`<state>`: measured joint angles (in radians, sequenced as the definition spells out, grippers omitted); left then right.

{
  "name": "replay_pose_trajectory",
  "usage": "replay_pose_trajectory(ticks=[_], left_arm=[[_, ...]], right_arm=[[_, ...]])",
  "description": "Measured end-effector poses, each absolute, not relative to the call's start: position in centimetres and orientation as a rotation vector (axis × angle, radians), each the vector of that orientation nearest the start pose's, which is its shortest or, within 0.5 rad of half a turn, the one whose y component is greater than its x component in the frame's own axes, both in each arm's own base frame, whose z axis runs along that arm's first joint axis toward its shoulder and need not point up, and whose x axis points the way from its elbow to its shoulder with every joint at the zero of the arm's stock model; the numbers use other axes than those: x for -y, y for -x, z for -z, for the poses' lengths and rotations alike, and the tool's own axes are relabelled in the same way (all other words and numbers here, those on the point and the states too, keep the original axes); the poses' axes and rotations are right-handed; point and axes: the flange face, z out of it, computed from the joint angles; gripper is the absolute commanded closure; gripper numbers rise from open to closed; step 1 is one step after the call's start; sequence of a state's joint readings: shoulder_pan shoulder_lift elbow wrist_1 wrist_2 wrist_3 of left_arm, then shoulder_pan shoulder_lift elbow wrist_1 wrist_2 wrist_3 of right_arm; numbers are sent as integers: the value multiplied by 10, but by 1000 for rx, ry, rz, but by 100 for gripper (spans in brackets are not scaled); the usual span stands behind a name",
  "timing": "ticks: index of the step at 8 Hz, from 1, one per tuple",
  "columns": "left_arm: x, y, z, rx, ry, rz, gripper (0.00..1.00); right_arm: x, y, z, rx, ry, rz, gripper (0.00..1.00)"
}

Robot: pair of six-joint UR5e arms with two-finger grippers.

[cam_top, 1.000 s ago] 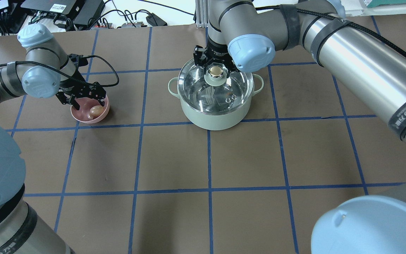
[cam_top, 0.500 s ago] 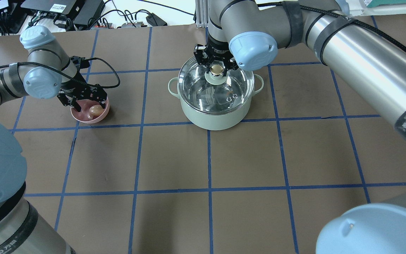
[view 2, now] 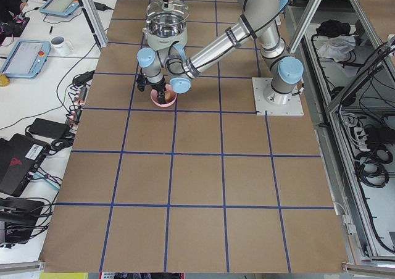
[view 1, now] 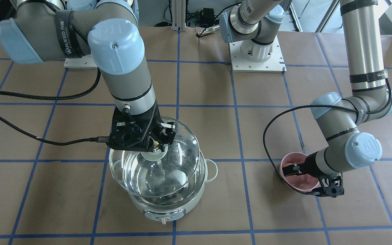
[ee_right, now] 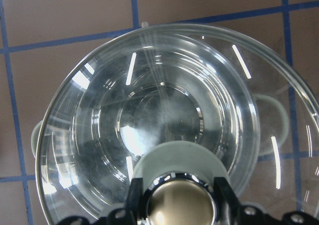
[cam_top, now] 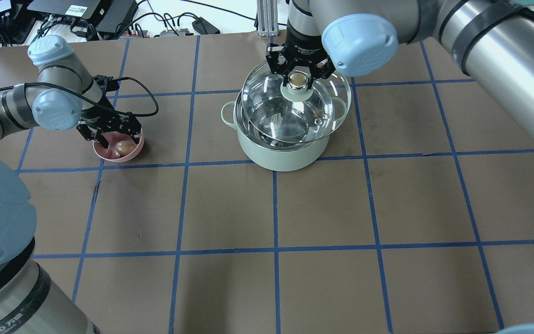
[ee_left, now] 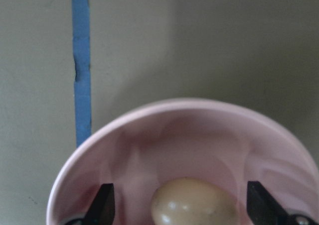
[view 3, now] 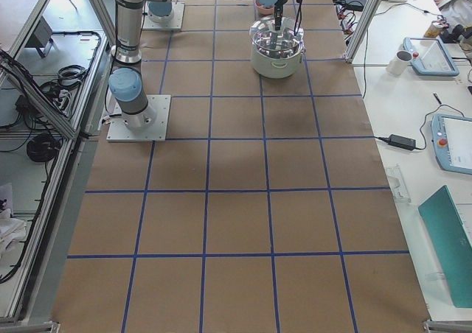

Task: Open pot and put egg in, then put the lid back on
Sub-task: 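Grasp the lid knob and lift the lid off with the right gripper, then set the glass lid down beside the pot while the left gripper grasps the egg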

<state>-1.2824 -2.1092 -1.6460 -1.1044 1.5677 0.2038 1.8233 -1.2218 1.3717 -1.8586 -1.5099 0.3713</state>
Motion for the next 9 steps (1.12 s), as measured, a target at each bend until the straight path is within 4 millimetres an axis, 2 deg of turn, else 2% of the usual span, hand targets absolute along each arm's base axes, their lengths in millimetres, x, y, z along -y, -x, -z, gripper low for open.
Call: replay_pose_trajectory(ticks=[1,2,4,6,7,8,9], left_arm=[[635,-49,-187,-3170,134,-228,7],[635,-49,-187,-3171,133,-225,15],[636,-48,-183,-3185,116,-222,47],[637,-47,-182,-3195,88,-221,56],[637,-47,-182,-3196,82,-222,57],[636,-47,-183,-3196,80,-225,56],[636,-47,-184,-3196,79,-225,36]], right_arm=[[588,-277,-434,-3038,-154,167,100],[587,-249,-449,-3047,-135,158,100],[585,-177,-470,-3070,-109,102,100],[582,-120,-481,-3074,-87,60,100],[580,-105,-484,-3071,-88,43,100],[578,-98,-485,-3074,-61,31,100],[575,-96,-485,-3078,-30,25,100]])
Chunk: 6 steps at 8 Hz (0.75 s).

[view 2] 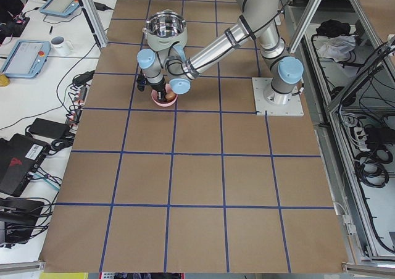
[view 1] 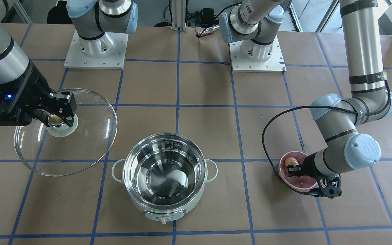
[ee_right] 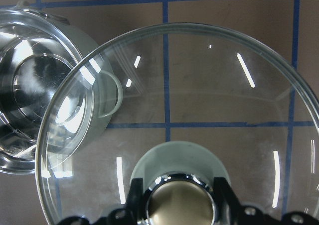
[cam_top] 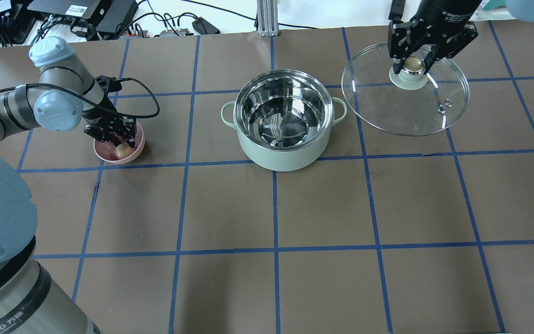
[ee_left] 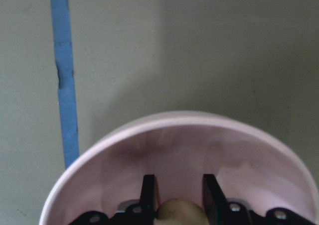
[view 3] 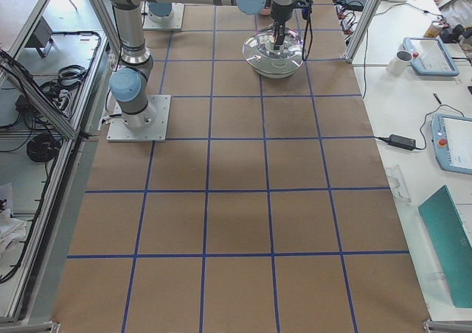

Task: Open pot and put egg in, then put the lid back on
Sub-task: 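Set the glass lid down beside the pot while the left gripper grasps the egg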

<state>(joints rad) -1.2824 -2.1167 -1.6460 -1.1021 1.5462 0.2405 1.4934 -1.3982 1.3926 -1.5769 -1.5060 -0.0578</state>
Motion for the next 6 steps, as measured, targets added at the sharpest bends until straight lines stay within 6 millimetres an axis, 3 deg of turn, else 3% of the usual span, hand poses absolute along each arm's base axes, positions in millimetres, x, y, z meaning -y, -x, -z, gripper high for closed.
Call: replay_pose_trajectory(ticks=[1,6], left_arm=[[636,-47,-185,-3195,79,-226,17],[630,-46,-181,-3195,89,-289,17]], right_arm=[[572,-94,-486,-3079,-8,18,100],[568,-94,-487,-3080,39,-1,100]])
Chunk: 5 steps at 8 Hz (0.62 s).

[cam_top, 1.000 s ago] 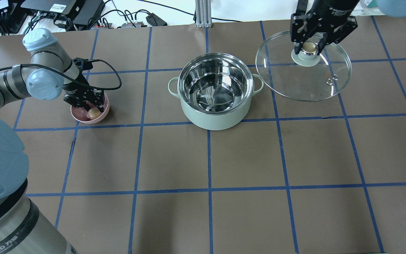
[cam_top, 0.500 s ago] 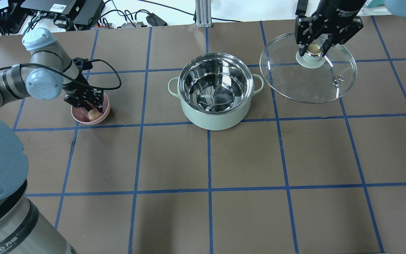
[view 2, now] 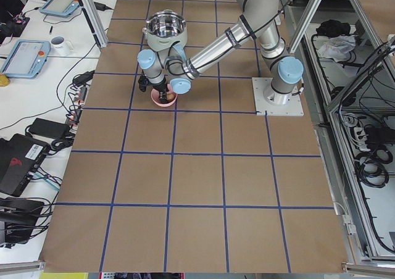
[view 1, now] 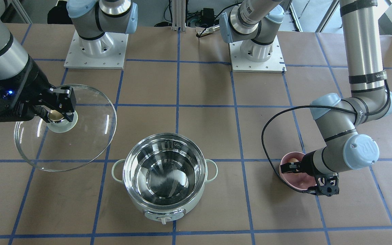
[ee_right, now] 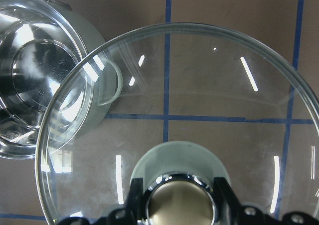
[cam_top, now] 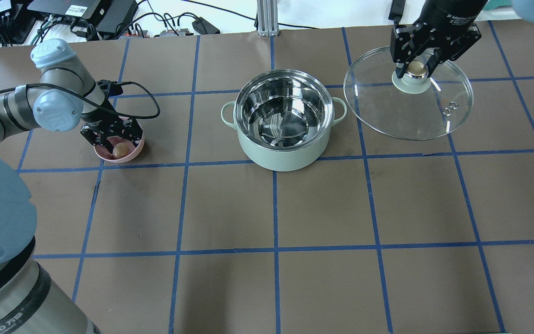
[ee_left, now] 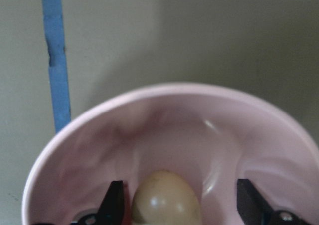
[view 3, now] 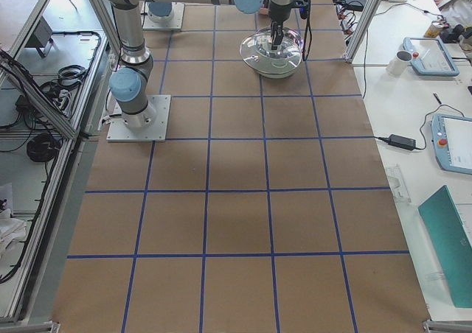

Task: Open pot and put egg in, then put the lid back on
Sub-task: 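Set the glass lid down beside the pot while the left gripper grasps the egg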

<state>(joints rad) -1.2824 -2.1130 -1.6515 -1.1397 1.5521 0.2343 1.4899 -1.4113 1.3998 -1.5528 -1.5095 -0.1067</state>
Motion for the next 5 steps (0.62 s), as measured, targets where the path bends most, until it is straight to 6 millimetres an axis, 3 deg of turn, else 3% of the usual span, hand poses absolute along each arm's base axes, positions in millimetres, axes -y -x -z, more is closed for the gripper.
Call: replay_pose_trajectory(ticks=[2,3,4,5], left_arm=[[626,-45,-180,-3194,92,-348,15],[624,-45,-180,-3192,89,-365,20],[624,-45,-180,-3191,87,-373,46],[624,-45,-181,-3191,81,-376,64]], right_arm=[[568,-94,-486,-3080,57,-2,100],[567,-94,-486,-3080,62,-3,100],[567,-94,-485,-3080,65,-6,100],[567,-94,-484,-3080,72,-10,100]])
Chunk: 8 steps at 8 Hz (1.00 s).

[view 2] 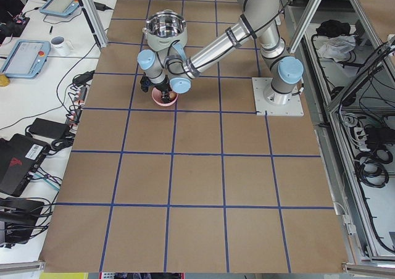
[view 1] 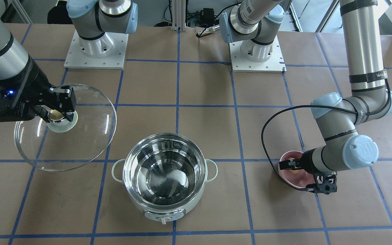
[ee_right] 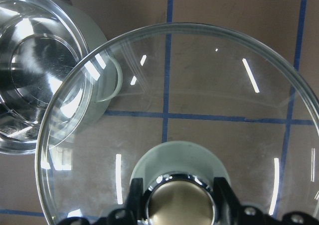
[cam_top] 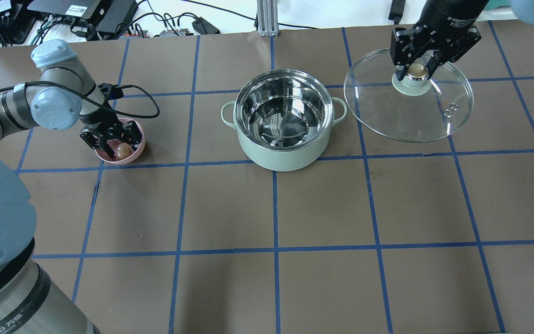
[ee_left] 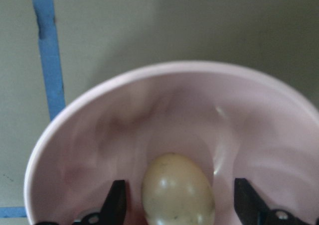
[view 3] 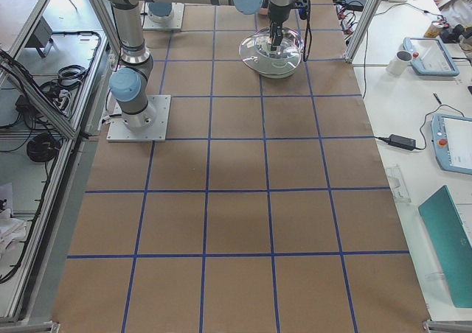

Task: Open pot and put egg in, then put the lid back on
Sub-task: 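Set the glass lid down beside the pot while the left gripper grasps the egg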

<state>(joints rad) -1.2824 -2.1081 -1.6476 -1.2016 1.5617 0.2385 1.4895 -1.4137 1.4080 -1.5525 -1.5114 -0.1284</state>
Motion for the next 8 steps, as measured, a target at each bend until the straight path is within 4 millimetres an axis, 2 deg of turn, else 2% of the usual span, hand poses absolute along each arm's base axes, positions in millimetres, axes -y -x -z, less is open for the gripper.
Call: replay_pose_trajectory(ticks=[2,6,7,8], left_arm=[[624,-45,-182,-3192,72,-374,79],[624,-45,-183,-3194,72,-370,80],[625,-45,-188,-3192,75,-357,80],[625,-45,-202,-3189,80,-327,80]], right_arm=[[566,-93,-482,-3085,84,-15,100],[564,-92,-484,-3089,88,-5,100],[566,-93,-481,-3085,89,-6,100],[567,-93,-478,-3082,89,-11,100]])
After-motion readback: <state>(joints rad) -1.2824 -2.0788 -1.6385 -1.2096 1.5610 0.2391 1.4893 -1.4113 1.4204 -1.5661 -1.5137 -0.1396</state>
